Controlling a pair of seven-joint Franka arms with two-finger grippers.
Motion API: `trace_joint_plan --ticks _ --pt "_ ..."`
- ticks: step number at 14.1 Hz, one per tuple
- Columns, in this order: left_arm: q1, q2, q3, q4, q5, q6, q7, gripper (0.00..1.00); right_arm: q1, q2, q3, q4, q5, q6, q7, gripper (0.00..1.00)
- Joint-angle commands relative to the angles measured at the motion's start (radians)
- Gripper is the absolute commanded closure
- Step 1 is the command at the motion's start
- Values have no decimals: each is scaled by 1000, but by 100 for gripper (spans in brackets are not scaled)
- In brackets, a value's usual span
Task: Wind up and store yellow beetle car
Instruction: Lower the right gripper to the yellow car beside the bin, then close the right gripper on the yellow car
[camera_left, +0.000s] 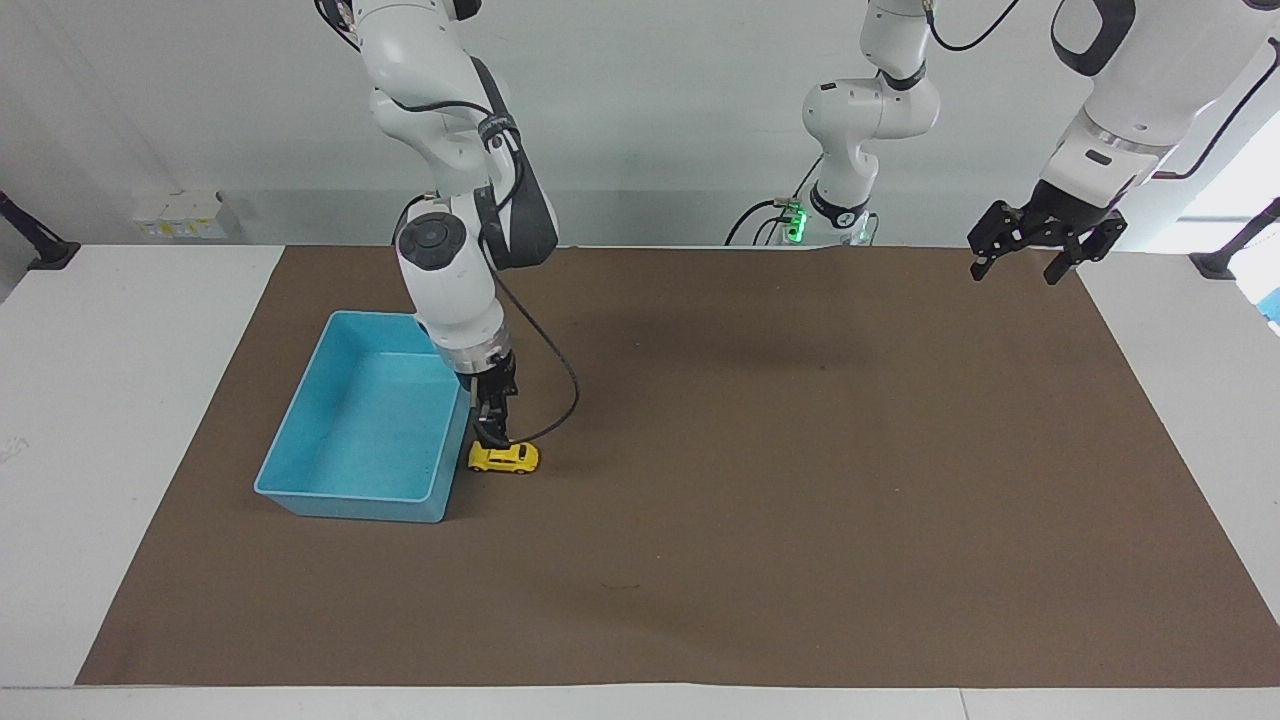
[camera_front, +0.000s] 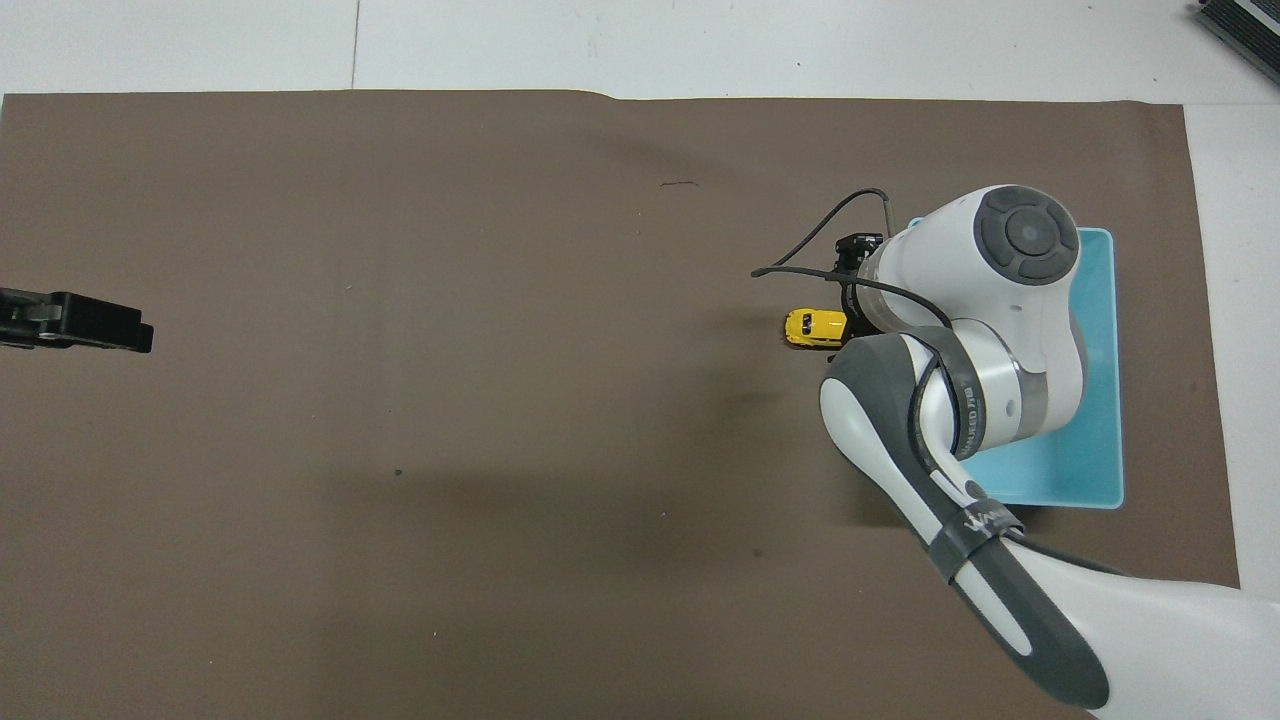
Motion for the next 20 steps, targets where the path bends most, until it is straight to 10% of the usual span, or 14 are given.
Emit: trace_joint_plan --ticks 1,10,11,14,20 --pt "-8 -15 8 15 3 -32 12 0 1 37 0 -7 -6 56 23 0" --pt "-8 -35 8 1 3 -76 13 0 -32 50 0 -167 -9 257 -54 0" --pt "-8 -37 8 -1 3 -75 13 0 -32 50 0 -167 -9 255 -63 6" --pt "-8 -52 7 -28 3 -76 15 0 -34 50 0 -164 -6 246 -138 91" --pt "-8 -57 8 -34 1 -75 13 0 -22 44 0 -115 6 211 -131 100"
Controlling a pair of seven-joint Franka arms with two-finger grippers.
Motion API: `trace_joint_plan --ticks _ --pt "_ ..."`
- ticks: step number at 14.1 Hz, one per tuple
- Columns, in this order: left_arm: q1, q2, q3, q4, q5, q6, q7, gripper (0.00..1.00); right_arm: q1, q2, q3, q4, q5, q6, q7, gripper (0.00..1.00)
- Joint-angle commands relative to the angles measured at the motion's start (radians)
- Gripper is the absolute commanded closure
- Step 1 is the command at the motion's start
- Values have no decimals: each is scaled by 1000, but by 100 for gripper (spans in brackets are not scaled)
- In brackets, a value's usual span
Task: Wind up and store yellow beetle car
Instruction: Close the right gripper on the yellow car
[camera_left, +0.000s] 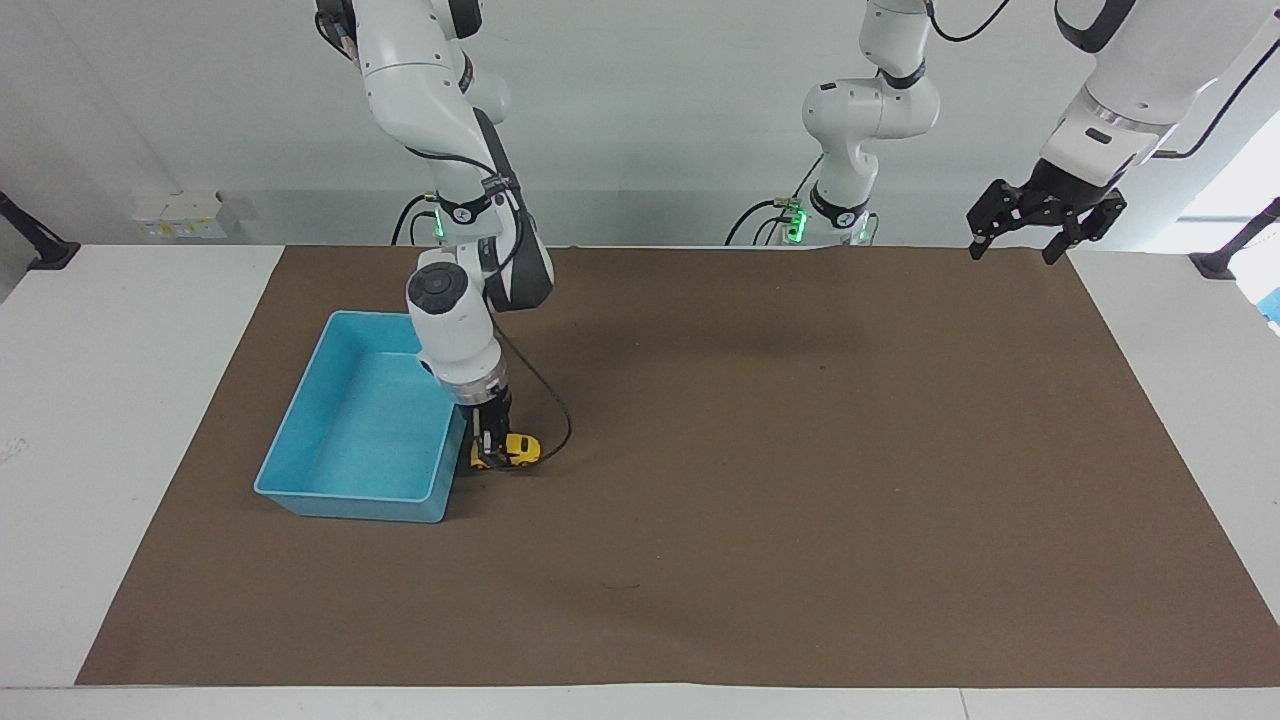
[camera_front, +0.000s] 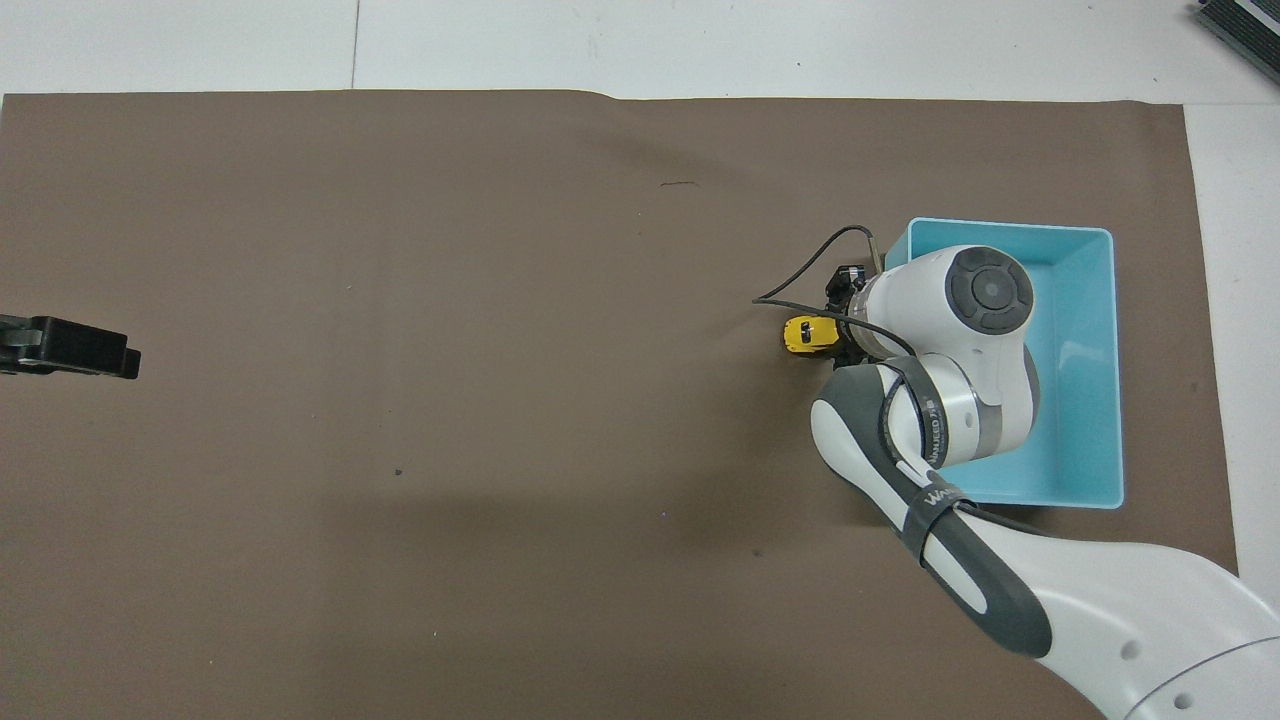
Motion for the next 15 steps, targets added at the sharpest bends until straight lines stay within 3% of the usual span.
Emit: trace_joint_plan --ticks 1,15 --pt "-8 -30 8 -30 1 -3 11 0 -4 -22 5 28 8 -51 -27 100" --pt "-22 -24 2 -21 33 0 12 0 -4 -212 22 94 84 -330 -103 100"
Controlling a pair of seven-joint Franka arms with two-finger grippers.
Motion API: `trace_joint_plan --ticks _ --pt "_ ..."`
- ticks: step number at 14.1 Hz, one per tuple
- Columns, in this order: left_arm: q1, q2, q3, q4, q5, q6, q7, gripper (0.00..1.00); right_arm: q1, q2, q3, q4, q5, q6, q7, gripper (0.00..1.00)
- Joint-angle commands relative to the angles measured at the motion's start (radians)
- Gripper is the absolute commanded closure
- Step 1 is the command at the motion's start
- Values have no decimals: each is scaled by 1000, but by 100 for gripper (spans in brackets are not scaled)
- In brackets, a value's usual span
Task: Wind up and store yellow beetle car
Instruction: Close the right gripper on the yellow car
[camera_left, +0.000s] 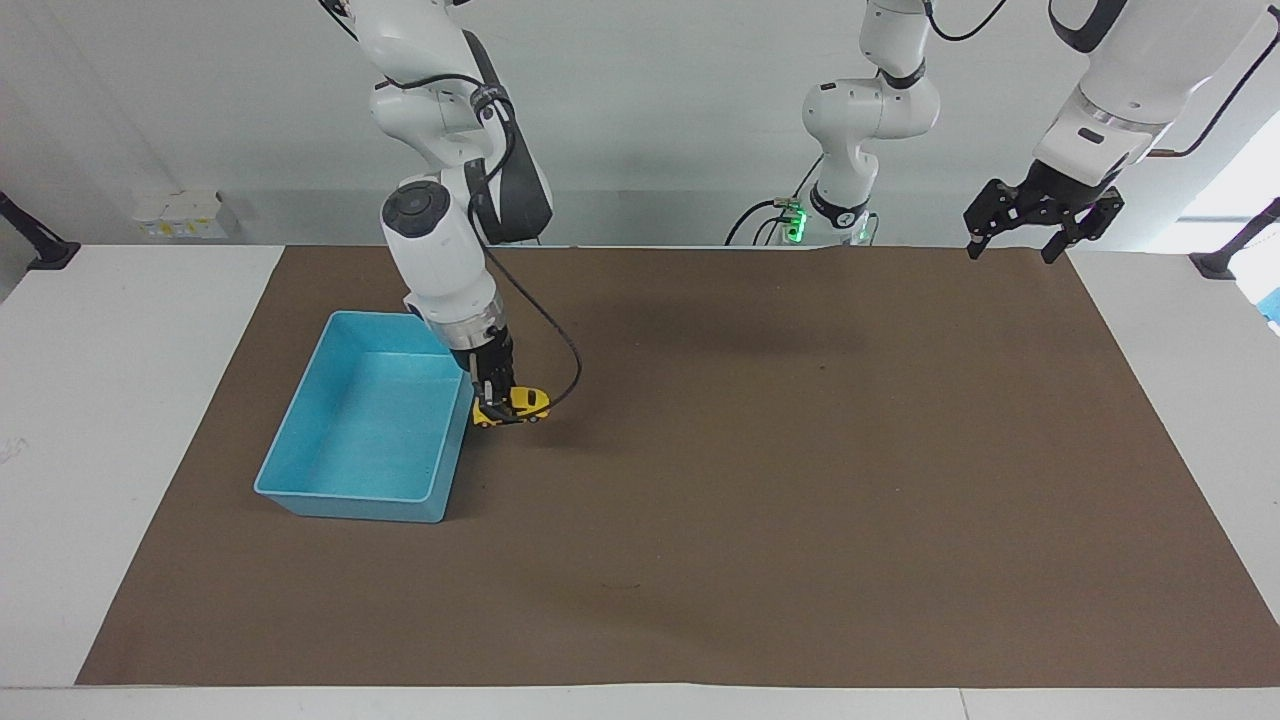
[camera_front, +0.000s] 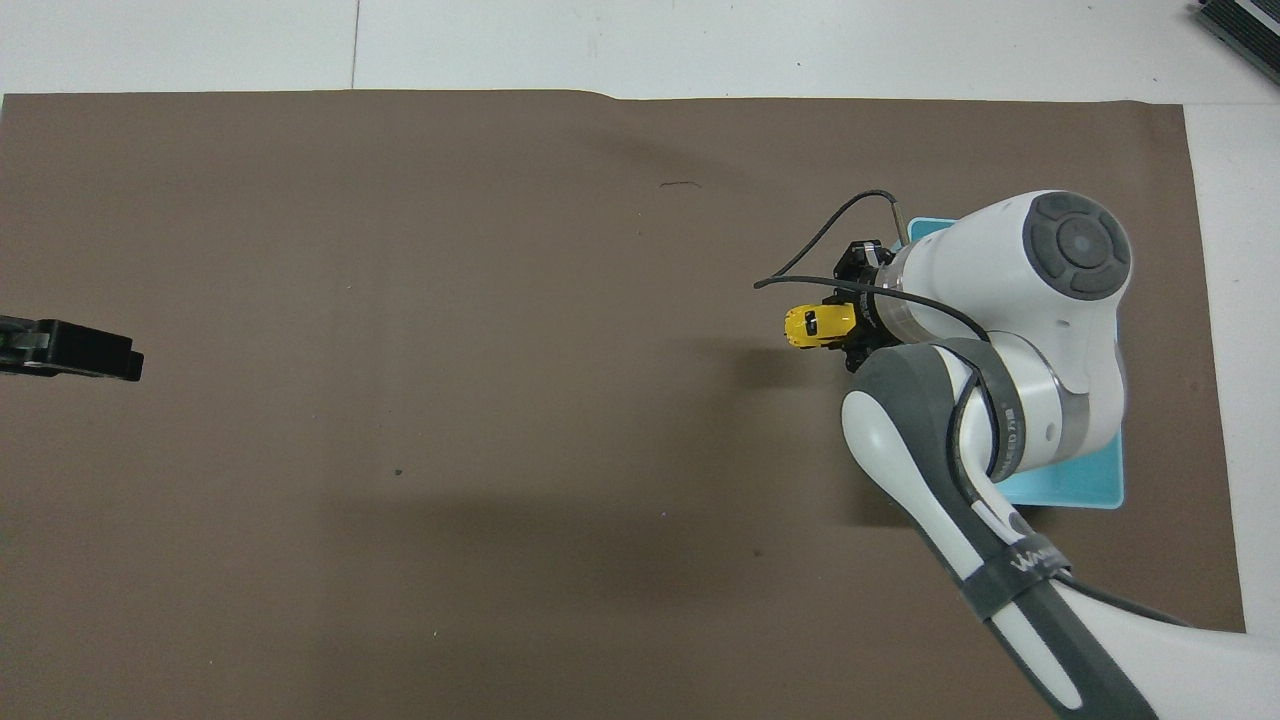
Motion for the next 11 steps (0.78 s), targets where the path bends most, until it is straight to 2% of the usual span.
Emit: trace_joint_plan --ticks 1,4,7,11 --pt "-16 -19 12 -16 15 9 3 0 -8 -46 4 -1 26 -46 -83 100" --pt "-8 -19 12 -17 15 2 0 0 -16 -63 4 19 27 -100 -169 100" --pt "-5 -19 15 -17 15 1 0 0 -27 -83 -8 25 27 -129 -330 100" --pt "-5 -19 15 -17 15 1 0 0 -94 -86 -8 23 27 -199 -552 100"
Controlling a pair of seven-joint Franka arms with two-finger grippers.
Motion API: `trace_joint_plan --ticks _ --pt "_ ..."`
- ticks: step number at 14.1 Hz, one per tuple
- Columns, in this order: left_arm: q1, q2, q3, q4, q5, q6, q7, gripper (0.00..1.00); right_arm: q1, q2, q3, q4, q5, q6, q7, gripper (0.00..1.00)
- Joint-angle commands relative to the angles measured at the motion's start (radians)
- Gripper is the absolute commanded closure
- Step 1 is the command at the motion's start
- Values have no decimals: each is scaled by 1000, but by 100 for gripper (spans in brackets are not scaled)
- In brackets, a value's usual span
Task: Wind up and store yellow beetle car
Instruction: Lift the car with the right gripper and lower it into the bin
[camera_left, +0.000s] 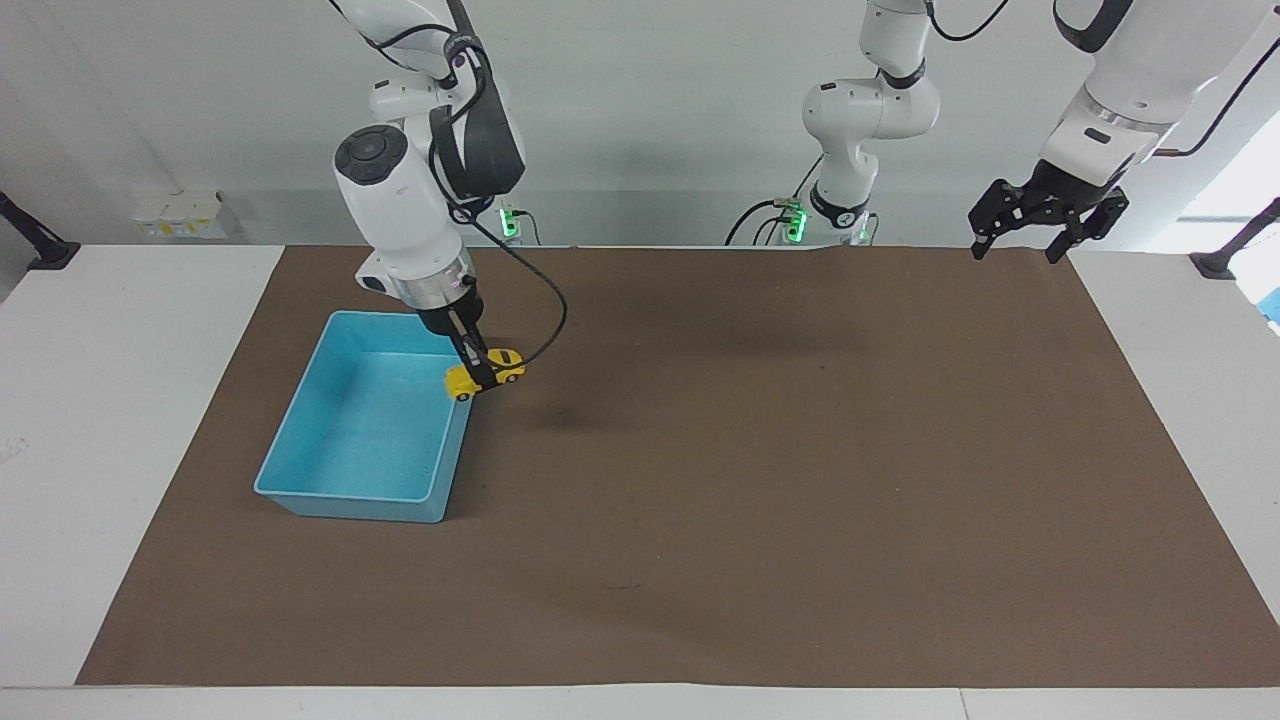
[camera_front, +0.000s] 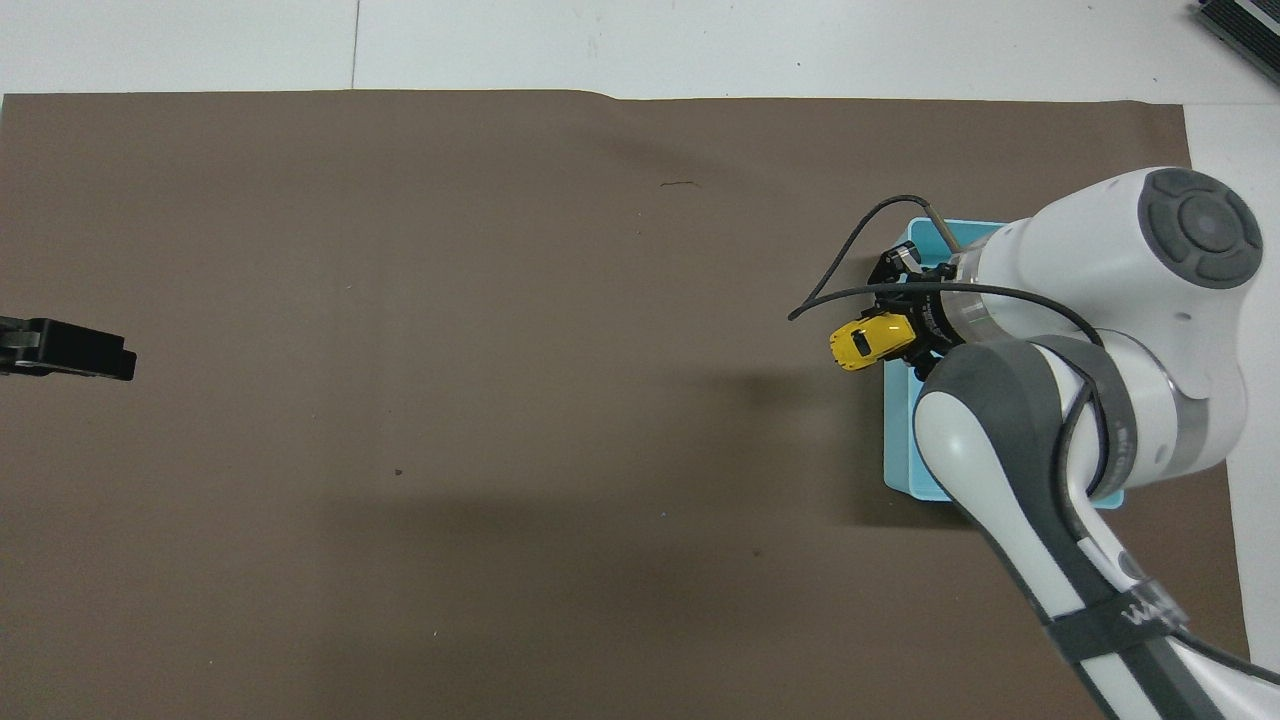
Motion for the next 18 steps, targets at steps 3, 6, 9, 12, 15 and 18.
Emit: trace_joint_plan --ticks 3,6,9,12,15,18 --pt "-6 -19 5 -17 13 1 0 0 -85 -14 2 -3 22 -75 -316 100" --pt "-6 -19 5 -17 13 1 0 0 -155 -16 2 -10 19 -81 -519 100" --pt "-6 -19 5 -17 15 1 0 0 -224 -26 0 -27 4 -84 -815 100" --pt "-6 -19 4 -17 15 1 0 0 -248 -37 -1 -44 -19 -101 -1005 100" --pt "-6 -19 5 -17 13 1 0 0 -252 -54 -1 -75 -85 -98 -1109 100" --pt "-6 -19 5 -17 13 -1 0 0 -248 -66 -1 -98 -88 -84 -1128 100"
